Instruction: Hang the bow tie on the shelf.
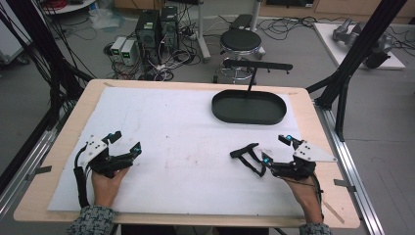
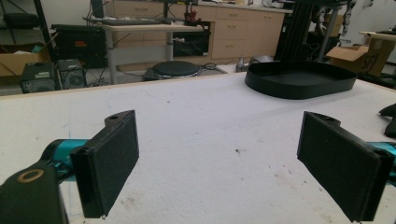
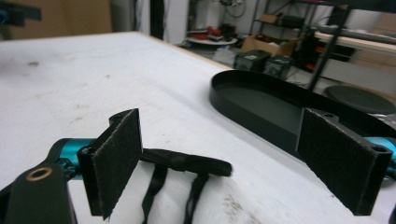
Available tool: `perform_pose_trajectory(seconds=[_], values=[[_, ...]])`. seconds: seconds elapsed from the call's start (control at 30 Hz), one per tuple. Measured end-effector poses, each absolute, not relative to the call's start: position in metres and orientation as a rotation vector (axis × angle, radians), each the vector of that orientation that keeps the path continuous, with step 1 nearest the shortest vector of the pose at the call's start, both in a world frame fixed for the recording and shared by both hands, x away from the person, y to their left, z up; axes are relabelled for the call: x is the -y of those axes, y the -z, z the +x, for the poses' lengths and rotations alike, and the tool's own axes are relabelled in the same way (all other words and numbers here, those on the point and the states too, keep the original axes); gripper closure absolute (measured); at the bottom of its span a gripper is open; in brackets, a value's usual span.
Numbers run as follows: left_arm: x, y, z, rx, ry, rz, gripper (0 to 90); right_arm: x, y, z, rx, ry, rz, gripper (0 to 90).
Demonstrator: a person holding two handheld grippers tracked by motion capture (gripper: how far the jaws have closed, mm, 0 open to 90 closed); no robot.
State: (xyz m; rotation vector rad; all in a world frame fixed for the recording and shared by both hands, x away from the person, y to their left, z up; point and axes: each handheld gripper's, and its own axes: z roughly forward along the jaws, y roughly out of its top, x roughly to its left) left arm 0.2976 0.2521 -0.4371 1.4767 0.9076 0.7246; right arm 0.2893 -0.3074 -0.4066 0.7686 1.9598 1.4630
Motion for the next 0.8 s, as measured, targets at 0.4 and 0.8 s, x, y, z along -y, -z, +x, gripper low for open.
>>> perform_pose_trajectory(seconds=[0.4, 0.8], values=[[-0.252, 0.437, 0.298, -0.904, -0.714, 1.484, 13.1, 0.291, 0.422, 0.326, -2.119, -1.389, 0.776, 16.6], [-0.251, 0.438, 0.298, -0.908, -0.717, 1.484, 13.1, 0.277, 0.429, 0.344, -2.199, -1.331, 0.729, 19.2]])
